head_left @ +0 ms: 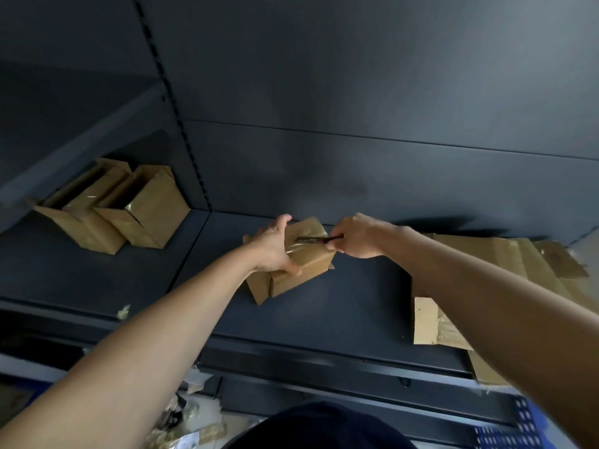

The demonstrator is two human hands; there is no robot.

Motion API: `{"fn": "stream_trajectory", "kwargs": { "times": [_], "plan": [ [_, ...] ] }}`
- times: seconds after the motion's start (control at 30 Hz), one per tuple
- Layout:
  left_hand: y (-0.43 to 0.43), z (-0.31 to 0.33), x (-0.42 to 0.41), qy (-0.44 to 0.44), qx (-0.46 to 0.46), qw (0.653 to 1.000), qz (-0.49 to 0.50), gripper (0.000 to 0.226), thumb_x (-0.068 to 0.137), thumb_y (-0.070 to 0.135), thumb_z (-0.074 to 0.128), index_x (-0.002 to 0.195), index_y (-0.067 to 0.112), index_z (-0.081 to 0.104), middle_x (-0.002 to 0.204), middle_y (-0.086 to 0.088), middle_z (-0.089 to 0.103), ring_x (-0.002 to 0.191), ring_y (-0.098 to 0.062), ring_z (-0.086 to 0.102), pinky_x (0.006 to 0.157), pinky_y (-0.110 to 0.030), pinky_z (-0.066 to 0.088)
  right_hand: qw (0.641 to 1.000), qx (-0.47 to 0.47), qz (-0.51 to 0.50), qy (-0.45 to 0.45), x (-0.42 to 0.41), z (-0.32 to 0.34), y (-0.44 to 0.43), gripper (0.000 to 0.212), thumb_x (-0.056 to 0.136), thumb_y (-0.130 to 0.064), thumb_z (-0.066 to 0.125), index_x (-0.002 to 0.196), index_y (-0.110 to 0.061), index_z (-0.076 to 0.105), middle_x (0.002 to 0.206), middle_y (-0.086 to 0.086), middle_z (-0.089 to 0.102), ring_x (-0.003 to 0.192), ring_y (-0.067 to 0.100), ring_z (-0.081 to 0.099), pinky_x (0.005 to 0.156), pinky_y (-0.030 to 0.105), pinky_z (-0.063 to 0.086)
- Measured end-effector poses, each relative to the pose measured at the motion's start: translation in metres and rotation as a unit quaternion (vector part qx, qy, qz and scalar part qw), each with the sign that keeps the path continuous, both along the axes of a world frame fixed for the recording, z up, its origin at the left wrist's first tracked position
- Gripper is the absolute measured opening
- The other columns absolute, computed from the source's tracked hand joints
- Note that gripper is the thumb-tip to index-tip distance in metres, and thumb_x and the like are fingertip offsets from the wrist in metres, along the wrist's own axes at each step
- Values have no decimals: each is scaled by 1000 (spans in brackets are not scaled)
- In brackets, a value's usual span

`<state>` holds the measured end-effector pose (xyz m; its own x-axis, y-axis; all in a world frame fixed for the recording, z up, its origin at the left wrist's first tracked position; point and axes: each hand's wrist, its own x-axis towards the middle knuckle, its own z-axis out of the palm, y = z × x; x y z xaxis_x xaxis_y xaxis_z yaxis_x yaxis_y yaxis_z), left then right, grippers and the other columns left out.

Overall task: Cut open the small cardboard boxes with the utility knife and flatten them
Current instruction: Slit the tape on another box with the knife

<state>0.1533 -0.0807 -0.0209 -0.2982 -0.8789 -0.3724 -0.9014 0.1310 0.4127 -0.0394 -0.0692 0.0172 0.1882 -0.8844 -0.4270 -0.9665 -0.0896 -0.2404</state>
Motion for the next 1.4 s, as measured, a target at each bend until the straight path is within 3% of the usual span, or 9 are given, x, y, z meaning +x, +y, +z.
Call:
{"fn": "stream_trajectory", "kwargs": {
  "times": [0.1, 0.23, 0.37, 0.43, 0.5, 0.8, 0.97, 1.1, 1.4],
  "plan": [
    [2, -3, 6, 37, 6, 999, -24, 109, 61, 36, 81, 142, 33, 8, 151, 12, 27, 132, -19, 32, 98, -41, 22, 988, -43, 105, 105, 8, 14, -1, 27, 97, -42, 44, 104, -25, 64, 96, -4, 54, 100, 21, 54, 73, 30, 37],
    [3, -3, 10, 66, 19, 997, -31, 103, 61, 34, 79, 139, 35, 12, 147, 12, 29, 129, -19, 33, 106, -47, 27, 958, -76, 191, 198, 27, 25, -3, 34, 98, -39, 41, 122, -24, 59, 118, 2, 59, 108, 26, 57, 76, 32, 41],
    [5, -5, 15, 92, 38, 995, -22, 106, 60, 35, 79, 140, 41, 8, 143, 7, 29, 126, -21, 35, 108, -49, 29, 939, -111, 214, 246, 49, 26, -3, 25, 96, -29, 46, 117, -22, 58, 96, -1, 56, 96, 25, 60, 64, 33, 40],
    [5, -7, 18, 105, 39, 994, -15, 106, 61, 34, 78, 139, 43, 8, 140, 8, 29, 125, -21, 34, 109, -49, 28, 935, -126, 205, 262, 58, 26, -2, 23, 94, -23, 48, 115, -22, 58, 75, -4, 43, 85, 24, 57, 58, 31, 37],
    [5, -8, 20, 115, 37, 993, -18, 106, 62, 33, 79, 140, 42, 7, 136, 11, 29, 125, -18, 33, 109, -49, 27, 935, -135, 193, 267, 62, 26, 0, 24, 92, -20, 49, 114, -22, 58, 68, -4, 34, 76, 23, 49, 51, 30, 33],
    [1, -11, 25, 127, 32, 990, -47, 110, 64, 33, 78, 143, 40, 2, 147, 18, 24, 130, -14, 27, 110, -49, 24, 938, -146, 159, 272, 51, 29, 2, 8, 86, -15, 49, 88, -23, 53, 69, -4, 41, 72, 22, 50, 50, 28, 33],
    [-2, -14, 29, 131, 41, 989, -51, 113, 61, 35, 80, 142, 41, 2, 146, 17, 25, 130, -17, 29, 110, -48, 26, 940, -143, 162, 264, 62, 23, 2, 19, 86, -15, 49, 100, -22, 60, 70, -4, 43, 73, 22, 51, 50, 28, 35],
    [-3, -18, 32, 125, 44, 990, -49, 109, 54, 43, 76, 133, 53, 2, 148, 15, 22, 131, -25, 28, 109, -48, 28, 937, -134, 189, 262, 69, 22, 2, 22, 88, -17, 49, 107, -21, 60, 69, -4, 38, 73, 23, 49, 56, 30, 39],
    [-10, -24, 39, 124, 35, 989, -72, 107, 56, 44, 76, 134, 53, 2, 148, 16, 21, 130, -24, 28, 104, -40, 21, 921, -137, 215, 295, 78, 23, 0, 18, 89, -18, 49, 102, -19, 61, 67, -4, 40, 69, 22, 51, 53, 30, 39]
  ]
}}
